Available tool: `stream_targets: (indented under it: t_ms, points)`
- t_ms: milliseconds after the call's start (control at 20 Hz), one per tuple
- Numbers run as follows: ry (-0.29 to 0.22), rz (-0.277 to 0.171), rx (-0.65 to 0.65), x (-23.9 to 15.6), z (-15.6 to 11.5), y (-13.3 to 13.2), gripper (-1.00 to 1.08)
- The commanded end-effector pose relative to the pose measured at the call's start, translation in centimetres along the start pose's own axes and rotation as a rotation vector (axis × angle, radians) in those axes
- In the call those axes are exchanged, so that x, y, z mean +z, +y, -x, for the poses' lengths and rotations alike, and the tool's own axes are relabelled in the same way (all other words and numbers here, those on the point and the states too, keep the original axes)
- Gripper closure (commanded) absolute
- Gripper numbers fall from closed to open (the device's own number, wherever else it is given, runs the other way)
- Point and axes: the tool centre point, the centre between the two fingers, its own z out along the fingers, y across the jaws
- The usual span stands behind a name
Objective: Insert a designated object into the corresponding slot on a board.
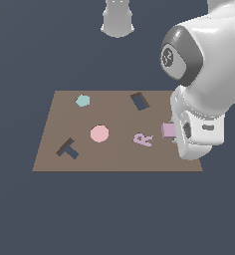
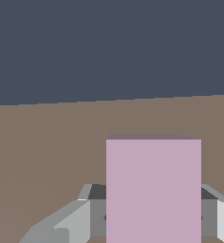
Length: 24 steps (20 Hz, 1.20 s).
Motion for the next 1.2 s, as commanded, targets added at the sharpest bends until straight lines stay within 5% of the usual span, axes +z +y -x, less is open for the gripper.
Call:
stream_targets:
  t_ms: [0,500,1150]
  points:
    - [0.0,0.001,-0.04,-0.1,-0.1,-0.3,1.08]
    - [0.0,0.001,-0.315,-0.2,-0.6,-3.0,1.08]
    - [0.0,0.002,-0.862,-0.4,0.6,-8.1,1.08]
